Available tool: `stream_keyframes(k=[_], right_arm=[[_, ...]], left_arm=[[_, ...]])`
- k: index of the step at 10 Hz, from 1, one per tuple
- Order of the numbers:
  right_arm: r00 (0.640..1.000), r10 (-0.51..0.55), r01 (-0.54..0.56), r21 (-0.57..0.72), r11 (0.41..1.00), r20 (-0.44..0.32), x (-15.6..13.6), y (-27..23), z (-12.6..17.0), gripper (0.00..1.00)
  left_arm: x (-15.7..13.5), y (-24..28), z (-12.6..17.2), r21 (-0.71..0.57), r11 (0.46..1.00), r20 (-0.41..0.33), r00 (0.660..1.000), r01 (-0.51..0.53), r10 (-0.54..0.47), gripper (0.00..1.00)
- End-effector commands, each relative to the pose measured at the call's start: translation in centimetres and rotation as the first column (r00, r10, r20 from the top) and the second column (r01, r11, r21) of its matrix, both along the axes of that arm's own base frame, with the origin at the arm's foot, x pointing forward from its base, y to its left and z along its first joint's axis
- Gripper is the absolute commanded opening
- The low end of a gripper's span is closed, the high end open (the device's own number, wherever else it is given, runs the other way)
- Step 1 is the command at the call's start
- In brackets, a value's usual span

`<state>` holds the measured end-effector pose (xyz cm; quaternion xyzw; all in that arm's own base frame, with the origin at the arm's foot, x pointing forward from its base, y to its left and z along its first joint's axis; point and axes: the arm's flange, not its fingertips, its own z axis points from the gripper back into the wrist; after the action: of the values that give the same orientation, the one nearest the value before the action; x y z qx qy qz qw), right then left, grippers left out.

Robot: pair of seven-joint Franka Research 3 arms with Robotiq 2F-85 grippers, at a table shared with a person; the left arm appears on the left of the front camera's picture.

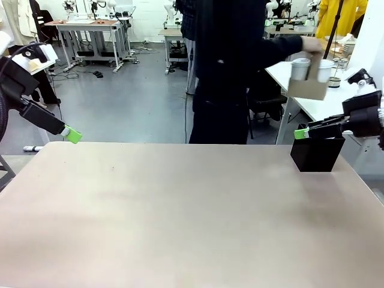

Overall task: Pour a drink into a cup and package it in a carrier.
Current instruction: Insert the held 600 ml Paper Cup into the Cup Carrier.

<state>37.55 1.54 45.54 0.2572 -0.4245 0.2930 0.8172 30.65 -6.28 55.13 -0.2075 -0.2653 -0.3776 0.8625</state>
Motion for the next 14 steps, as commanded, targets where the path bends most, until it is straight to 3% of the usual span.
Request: stream_keyframes(k=[1, 14], right_arm=[[1.0, -0.001, 0.001, -0.009, 1.0, 0.024, 0.15, -0.06, -0.09, 1.0], [1.0, -0.001, 0.001, -0.009, 1.0, 0.024, 0.15, -0.06, -0.09, 1.0]], left_arm=[[-0.09, -0.04, 0.13, 0.004, 1.0, -0.002, 1.0, -0.013, 0.013, 1.0], [-0.09, -0.04, 0.13, 0.004, 1.0, -0.002, 1.0, -0.013, 0.013, 1.0]])
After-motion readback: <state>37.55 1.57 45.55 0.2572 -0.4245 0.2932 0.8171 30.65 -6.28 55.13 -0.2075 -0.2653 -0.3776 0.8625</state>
